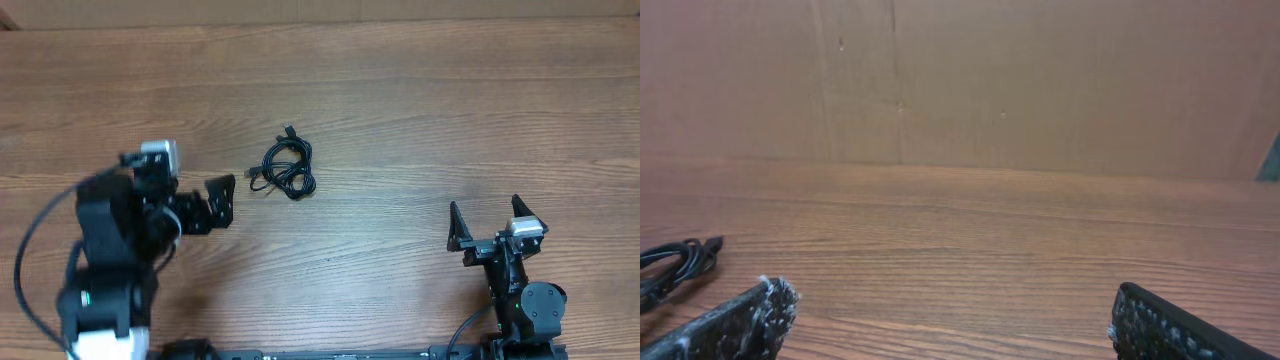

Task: Untangle cables
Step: 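Reach the left gripper forward and grasp the black cable bundle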

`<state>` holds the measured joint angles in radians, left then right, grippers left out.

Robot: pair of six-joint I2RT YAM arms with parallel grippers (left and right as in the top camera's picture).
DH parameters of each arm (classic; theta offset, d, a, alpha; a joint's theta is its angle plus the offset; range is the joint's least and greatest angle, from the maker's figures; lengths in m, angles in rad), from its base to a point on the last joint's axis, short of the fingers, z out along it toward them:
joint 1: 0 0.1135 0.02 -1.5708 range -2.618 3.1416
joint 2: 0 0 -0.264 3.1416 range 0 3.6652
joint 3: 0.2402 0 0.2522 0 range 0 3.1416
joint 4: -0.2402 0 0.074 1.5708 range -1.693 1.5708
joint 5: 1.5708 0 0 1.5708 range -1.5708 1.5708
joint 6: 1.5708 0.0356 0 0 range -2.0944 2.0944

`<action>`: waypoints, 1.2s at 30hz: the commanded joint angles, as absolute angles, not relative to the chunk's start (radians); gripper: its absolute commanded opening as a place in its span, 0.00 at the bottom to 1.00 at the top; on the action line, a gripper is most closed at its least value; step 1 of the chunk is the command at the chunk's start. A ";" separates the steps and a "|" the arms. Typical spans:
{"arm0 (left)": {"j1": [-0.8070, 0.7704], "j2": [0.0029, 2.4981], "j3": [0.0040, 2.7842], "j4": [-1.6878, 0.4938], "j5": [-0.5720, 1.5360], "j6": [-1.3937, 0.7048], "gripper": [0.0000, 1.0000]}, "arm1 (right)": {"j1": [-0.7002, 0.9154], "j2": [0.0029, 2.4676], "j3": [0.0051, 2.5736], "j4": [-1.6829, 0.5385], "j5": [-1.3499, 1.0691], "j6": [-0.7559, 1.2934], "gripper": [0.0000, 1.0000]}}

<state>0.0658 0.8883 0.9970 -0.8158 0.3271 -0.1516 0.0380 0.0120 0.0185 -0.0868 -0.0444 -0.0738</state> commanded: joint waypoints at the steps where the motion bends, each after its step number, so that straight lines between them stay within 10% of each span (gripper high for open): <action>1: -0.001 1.054 1.156 -0.883 0.284 -0.068 1.00 | 0.032 0.007 0.008 -0.081 -0.036 -0.067 1.00; 16: -0.280 1.785 1.652 -1.201 -0.105 0.053 1.00 | 0.032 0.007 0.008 -0.082 -0.036 -0.067 1.00; 36: -0.280 2.030 1.652 -0.937 -0.066 0.053 1.00 | 0.032 0.007 0.008 -0.082 -0.036 -0.067 1.00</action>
